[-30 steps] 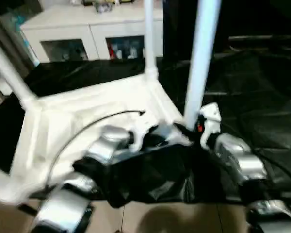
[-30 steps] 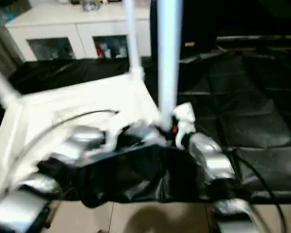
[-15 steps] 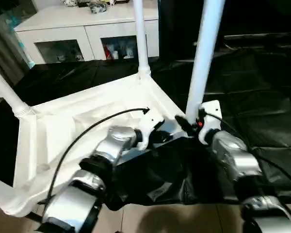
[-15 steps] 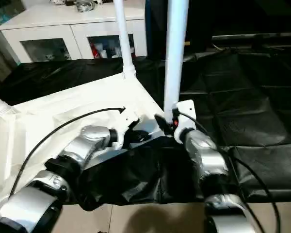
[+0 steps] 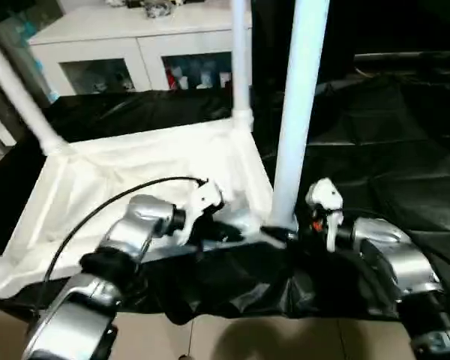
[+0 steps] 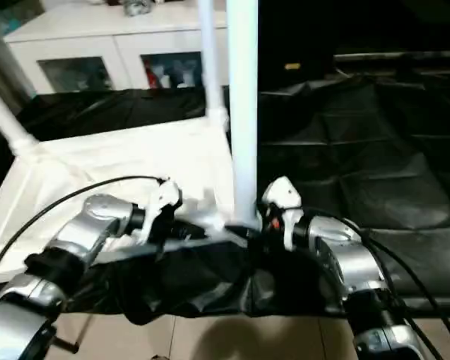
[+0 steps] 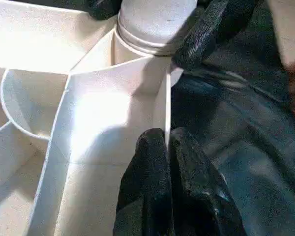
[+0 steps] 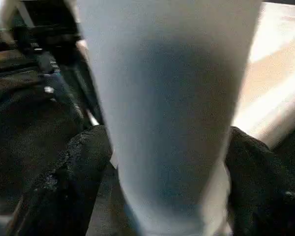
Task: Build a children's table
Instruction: Insert table leg to table base
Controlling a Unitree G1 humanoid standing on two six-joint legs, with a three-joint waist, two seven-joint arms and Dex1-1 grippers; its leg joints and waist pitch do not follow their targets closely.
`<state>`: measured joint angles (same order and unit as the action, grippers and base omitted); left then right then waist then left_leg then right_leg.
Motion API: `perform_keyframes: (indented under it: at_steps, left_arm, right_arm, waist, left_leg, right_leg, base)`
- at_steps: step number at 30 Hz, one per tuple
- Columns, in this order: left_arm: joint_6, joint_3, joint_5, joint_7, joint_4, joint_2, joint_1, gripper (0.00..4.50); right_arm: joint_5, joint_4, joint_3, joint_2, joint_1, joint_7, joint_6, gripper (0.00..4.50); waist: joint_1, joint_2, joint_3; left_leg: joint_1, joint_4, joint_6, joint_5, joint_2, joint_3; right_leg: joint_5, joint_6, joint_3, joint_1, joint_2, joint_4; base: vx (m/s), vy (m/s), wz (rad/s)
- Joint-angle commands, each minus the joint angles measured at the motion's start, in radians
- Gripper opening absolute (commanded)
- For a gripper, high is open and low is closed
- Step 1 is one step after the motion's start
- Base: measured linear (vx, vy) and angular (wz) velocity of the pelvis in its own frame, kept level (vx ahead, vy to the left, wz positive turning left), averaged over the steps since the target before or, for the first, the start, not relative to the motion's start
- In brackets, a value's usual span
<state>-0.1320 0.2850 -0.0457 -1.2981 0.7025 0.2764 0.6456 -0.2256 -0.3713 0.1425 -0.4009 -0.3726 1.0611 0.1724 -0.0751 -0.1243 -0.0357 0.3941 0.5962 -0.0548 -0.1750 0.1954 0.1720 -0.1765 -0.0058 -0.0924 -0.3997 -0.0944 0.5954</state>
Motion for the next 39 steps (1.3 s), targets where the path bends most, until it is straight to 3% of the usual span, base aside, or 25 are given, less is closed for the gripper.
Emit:
perform_keyframes:
  at_steps: [1,4,7,8,9,13,15,16,21,25,26,27,31,34,39]
  left_arm:
    - [-0.002,0.001,-0.035,-0.032,-0.055,-0.001,0.013,0.0]
    - [-0.002,-0.002,-0.031,-0.024,-0.055,-0.004,0.015,0.0]
    - [-0.001,-0.005,-0.024,-0.006,-0.053,-0.013,0.016,0.0]
    - [-0.006,-0.008,-0.014,0.032,-0.049,-0.021,0.02,0.0]
    - [-0.006,-0.008,-0.014,0.033,-0.049,-0.021,0.02,0.0]
    - [-0.016,-0.053,0.01,0.204,0.02,-0.067,0.06,0.0]
    - [-0.009,-0.086,0.021,0.348,0.087,-0.11,0.101,0.0]
    - [-0.008,-0.088,0.022,0.36,0.093,-0.113,0.104,0.0]
    - [-0.007,-0.126,0.021,0.532,0.163,-0.178,0.154,0.0]
    - [-0.001,-0.128,0.017,0.563,0.175,-0.212,0.164,0.0]
    - [0.005,-0.122,0.018,0.542,0.173,-0.215,0.161,0.0]
    - [0.01,-0.118,0.02,0.526,0.171,-0.215,0.157,0.0]
    - [0.031,-0.097,0.021,0.463,0.16,-0.198,0.138,0.0]
    - [0.039,-0.072,0.017,0.366,0.116,-0.165,0.098,0.0]
    - [0.031,-0.033,0.001,0.206,0.03,-0.106,0.037,0.0]
  right_arm:
    - [-0.011,0.031,0.028,0.006,0.008,0.036,0.018,3.34]
    - [-0.014,0.03,0.021,0.012,0.008,0.033,0.028,3.24]
    - [-0.02,0.031,0.016,0.029,0.01,0.008,0.046,2.8]
    - [-0.019,0.027,0.007,0.045,0.01,-0.025,0.058,2.76]
    - [-0.019,0.027,0.007,0.045,0.01,-0.026,0.058,2.76]
    - [0.051,-0.077,-0.035,0.105,-0.028,-0.254,0.05,2.66]
    - [0.1,-0.192,-0.083,0.156,-0.072,-0.48,0.034,2.65]
    - [0.101,-0.2,-0.089,0.161,-0.075,-0.499,0.031,2.64]
    - [0.105,-0.292,-0.151,0.231,-0.116,-0.706,-0.013,2.64]
    - [0.056,-0.297,-0.153,0.286,-0.127,-0.615,-0.07,2.64]
    - [0.04,-0.289,-0.153,0.296,-0.129,-0.576,-0.069,3.2]
    - [0.028,-0.283,-0.155,0.301,-0.132,-0.554,-0.065,3.34]
    - [0.021,-0.258,-0.121,0.282,-0.129,-0.474,-0.074,3.66]
    - [0.026,-0.225,-0.08,0.237,-0.108,-0.356,-0.075,3.66]
    - [0.02,-0.141,-0.03,0.159,-0.063,-0.182,-0.052,3.66]
  waist:
    - [-0.003,0.015,0.067]
    - [-0.014,0.015,0.066]
    - [-0.015,0.015,0.065]
    - [-0.015,0.009,0.066]
    - [-0.013,0.012,0.066]
    - [-0.005,0.011,0.065]
    - [0.003,0.012,0.062]
    - [0.007,0.012,0.06]
    - [0.017,0.015,0.067]
    - [0.013,0.014,0.071]
    - [0.012,0.014,0.072]
    - [0.011,0.013,0.072]
    - [0.01,0.019,0.07]
    - [0.011,0.019,0.07]
    - [0.009,0.013,0.069]
  left_leg:
    - [-0.016,-0.064,0.118,-0.195,0.035,-0.008]
    - [-0.019,-0.065,0.104,-0.205,0.035,-0.007]
    - [-0.017,-0.067,0.093,-0.208,0.034,-0.009]
    - [-0.017,-0.067,0.091,-0.204,0.034,-0.011]
    - [-0.016,-0.067,0.09,-0.203,0.033,-0.009]
    - [-0.018,-0.069,0.064,-0.223,0.028,-0.01]
    - [-0.019,-0.071,0.038,-0.239,0.023,-0.011]
    - [-0.021,-0.072,0.031,-0.256,0.023,-0.01]
    - [-0.015,-0.066,0.061,-0.199,0.019,-0.012]
    - [-0.009,-0.059,0.109,-0.151,0.021,-0.011]
    - [-0.01,-0.058,0.122,-0.144,0.022,-0.011]
    - [-0.009,-0.058,0.13,-0.144,0.023,-0.011]
    - [-0.008,-0.058,0.138,-0.157,0.023,-0.01]
    - [-0.006,-0.058,0.139,-0.153,0.023,-0.01]
    - [-0.009,-0.06,0.142,-0.172,0.031,-0.01]
  right_leg:
    - [-0.158,-0.241,0.039,0.054,-0.055,-0.064]
    - [-0.179,-0.235,0.041,0.05,-0.055,-0.067]
    - [-0.188,-0.227,0.04,0.053,-0.056,-0.066]
    - [-0.18,-0.226,0.039,0.052,-0.056,-0.065]
    - [-0.176,-0.225,0.04,0.052,-0.055,-0.066]
    - [-0.211,-0.215,0.038,0.05,-0.055,-0.071]
    - [-0.265,-0.197,0.036,0.05,-0.054,-0.077]
    - [-0.29,-0.189,0.036,0.048,-0.055,-0.082]
    - [-0.213,-0.195,0.035,0.054,-0.055,-0.077]
    - [-0.118,-0.22,0.034,0.06,-0.056,-0.067]
    - [-0.1,-0.225,0.033,0.059,-0.055,-0.066]
    - [-0.093,-0.23,0.032,0.06,-0.055,-0.064]
    - [-0.12,-0.232,0.031,0.062,-0.056,-0.066]
    - [-0.125,-0.23,0.031,0.064,-0.056,-0.064]
    - [-0.118,-0.24,0.033,0.06,-0.054,-0.061]
  base:
    - [0.0,0.0,0.0]
    - [0.0,0.0,0.0]
    - [0.0,0.0,0.0]
    - [0.0,0.0,0.0]
    - [0.0,0.0,0.0]
    - [0.0,0.0,0.0]
    - [0.0,0.0,0.0]
    - [0.0,0.0,0.0]
    - [0.0,0.0,0.0]
    - [0.0,0.0,0.0]
    - [0.0,0.0,0.0]
    - [0.0,0.0,0.0]
    - [0.0,0.0,0.0]
    - [0.0,0.0,0.0]
    - [0.0,0.0,0.0]
